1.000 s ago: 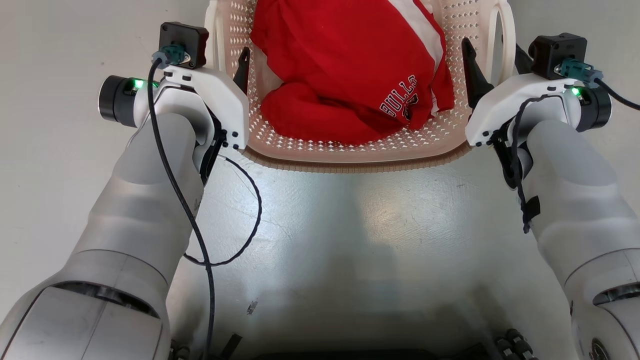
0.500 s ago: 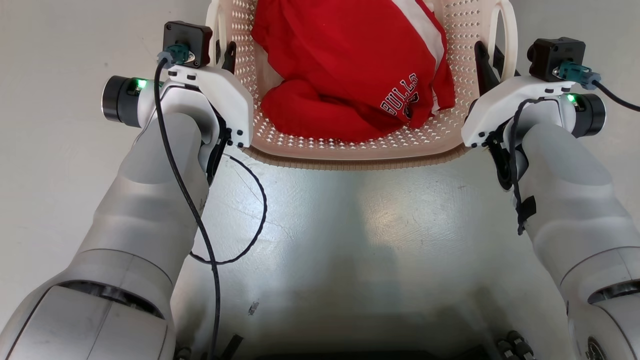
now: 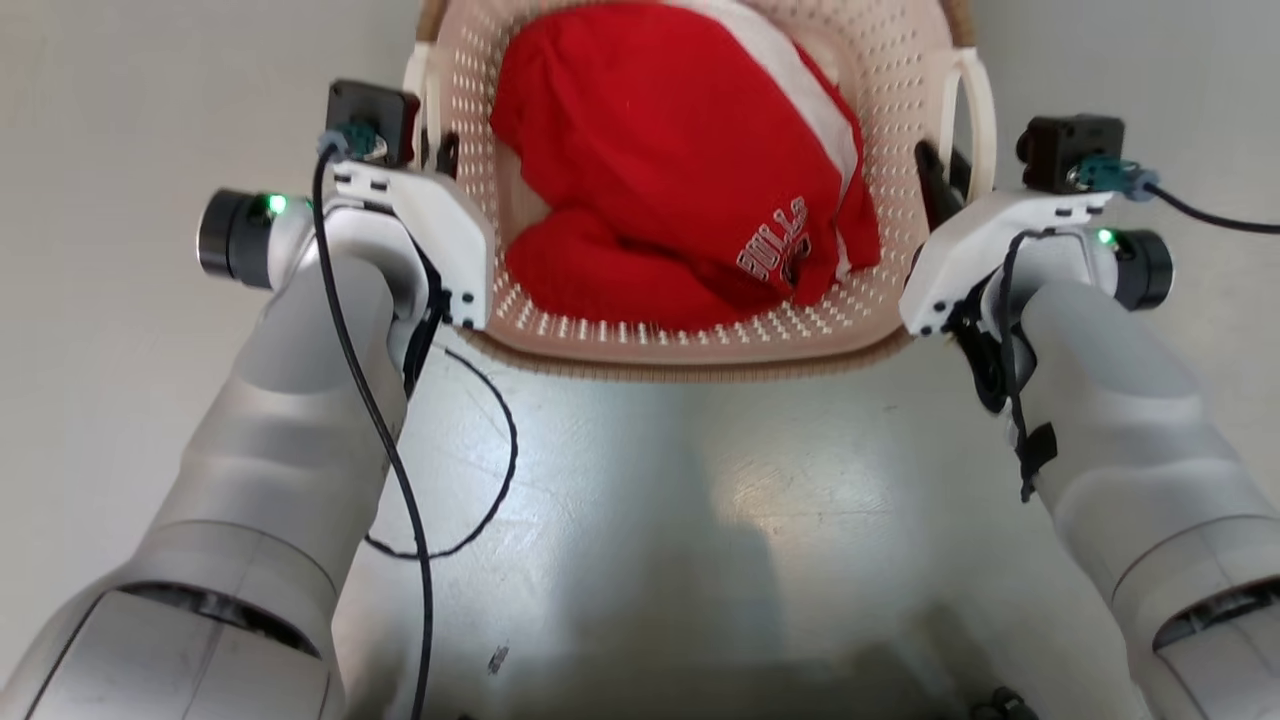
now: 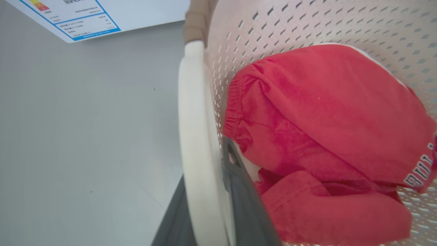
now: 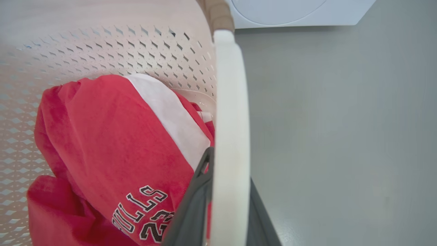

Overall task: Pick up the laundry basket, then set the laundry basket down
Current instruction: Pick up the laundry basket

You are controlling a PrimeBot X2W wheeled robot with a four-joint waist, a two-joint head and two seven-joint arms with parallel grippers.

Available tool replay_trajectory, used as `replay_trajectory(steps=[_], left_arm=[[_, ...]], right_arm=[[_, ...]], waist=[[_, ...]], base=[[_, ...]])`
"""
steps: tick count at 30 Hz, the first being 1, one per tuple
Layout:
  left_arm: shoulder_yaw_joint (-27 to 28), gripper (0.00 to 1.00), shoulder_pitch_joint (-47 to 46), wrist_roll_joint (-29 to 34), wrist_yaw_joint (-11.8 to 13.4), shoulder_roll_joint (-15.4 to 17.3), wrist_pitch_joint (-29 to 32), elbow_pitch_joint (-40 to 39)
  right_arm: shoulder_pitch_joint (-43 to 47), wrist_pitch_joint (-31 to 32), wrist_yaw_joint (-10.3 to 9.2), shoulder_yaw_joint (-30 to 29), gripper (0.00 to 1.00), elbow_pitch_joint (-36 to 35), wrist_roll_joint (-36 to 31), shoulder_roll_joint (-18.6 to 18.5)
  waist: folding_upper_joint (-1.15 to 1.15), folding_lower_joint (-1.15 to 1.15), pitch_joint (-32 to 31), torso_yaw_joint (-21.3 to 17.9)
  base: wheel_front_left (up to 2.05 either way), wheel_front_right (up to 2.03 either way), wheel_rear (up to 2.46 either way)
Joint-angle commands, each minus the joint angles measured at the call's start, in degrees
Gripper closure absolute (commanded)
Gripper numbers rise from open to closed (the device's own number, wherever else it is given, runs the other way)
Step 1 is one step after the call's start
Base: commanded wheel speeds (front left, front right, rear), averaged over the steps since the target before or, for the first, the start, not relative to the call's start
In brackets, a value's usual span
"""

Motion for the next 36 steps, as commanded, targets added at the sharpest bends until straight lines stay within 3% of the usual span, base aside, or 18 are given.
replay_trajectory(steps=[1, 16, 36], left_arm=[[0.0, 1.00, 1.9, 0.2, 0.1, 1.8, 0.1, -0.5], [-1.7, 1.00, 8.7, -0.4, 0.4, 2.6, 6.1, -0.5], [-1.5, 1.00, 20.7, -5.3, 0.7, 1.2, 13.1, -0.5]], right_arm=[[3.6, 0.6, 0.42, 2.3, 1.00, -0.9, 1.0, 0.7], [8.7, 8.4, 0.42, 14.3, 1.00, -0.8, 11.8, 0.7], [17.8, 11.9, 0.42, 22.1, 1.00, 0.5, 19.6, 0.7]], waist=[[0.00, 0.00, -1.4, -0.9], [0.00, 0.00, -14.1, -3.2], [0.00, 0.00, -33.2, -2.9]], base=[[0.00, 0.00, 0.00], [0.00, 0.00, 0.00], [0.00, 0.00, 0.00]])
